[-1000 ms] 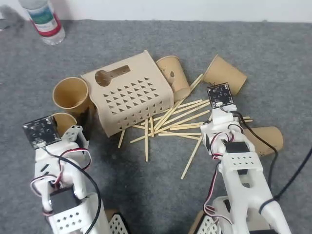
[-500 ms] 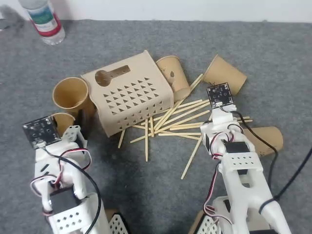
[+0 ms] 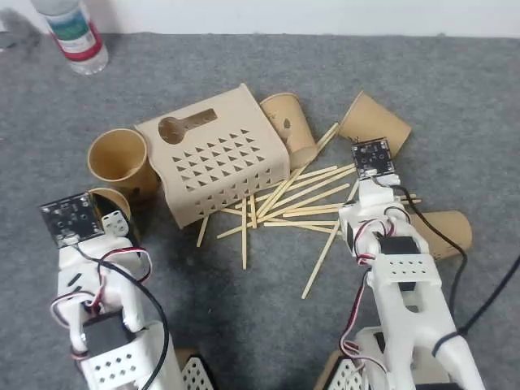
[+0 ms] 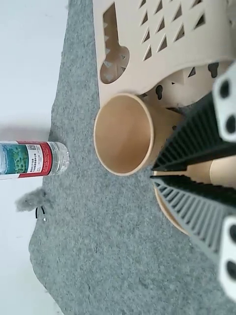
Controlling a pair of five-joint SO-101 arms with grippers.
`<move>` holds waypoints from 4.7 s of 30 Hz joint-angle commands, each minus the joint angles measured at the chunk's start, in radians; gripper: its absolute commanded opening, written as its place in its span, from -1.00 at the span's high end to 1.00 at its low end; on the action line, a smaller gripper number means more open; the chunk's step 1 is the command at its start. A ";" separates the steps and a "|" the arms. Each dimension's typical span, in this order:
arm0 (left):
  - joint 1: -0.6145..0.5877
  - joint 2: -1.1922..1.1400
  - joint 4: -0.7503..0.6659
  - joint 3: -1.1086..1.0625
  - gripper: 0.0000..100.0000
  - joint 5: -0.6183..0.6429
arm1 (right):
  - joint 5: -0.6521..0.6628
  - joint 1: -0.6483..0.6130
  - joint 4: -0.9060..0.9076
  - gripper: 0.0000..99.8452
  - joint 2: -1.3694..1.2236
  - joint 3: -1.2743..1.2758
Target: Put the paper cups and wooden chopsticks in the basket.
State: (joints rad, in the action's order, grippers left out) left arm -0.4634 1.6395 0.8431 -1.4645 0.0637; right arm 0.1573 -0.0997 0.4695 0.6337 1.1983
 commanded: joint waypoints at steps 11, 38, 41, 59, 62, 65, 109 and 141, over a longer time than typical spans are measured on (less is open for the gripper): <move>0.002 0.009 -0.006 0.024 0.77 -0.011 | -0.064 0.012 -0.018 0.22 0.031 -0.015; 0.006 0.009 -0.040 -0.013 0.98 -0.032 | -0.063 0.012 -0.018 0.98 0.030 -0.012; 0.009 0.009 -0.040 -0.013 0.98 -0.034 | -0.063 0.012 -0.018 0.99 0.030 -0.012; 0.152 -0.003 0.121 0.143 0.51 -0.052 | 0.023 0.022 -0.120 0.99 0.031 0.048; 0.157 -0.077 0.103 0.214 0.54 -0.078 | 0.026 0.021 -0.125 0.99 0.031 0.051; 0.158 -0.281 0.092 0.363 0.54 -0.097 | 0.026 0.021 -0.125 0.99 0.031 0.051; 0.219 -2.216 0.890 2.160 0.54 -0.003 | 0.026 0.021 -0.125 0.98 0.031 0.049; 0.201 -2.191 0.875 2.143 0.54 0.077 | 0.028 0.021 -0.145 0.98 0.031 0.054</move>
State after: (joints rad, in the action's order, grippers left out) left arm -0.2470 -0.5961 1.7162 0.6651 0.1066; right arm 0.1741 -0.0875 0.3422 0.6337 1.2597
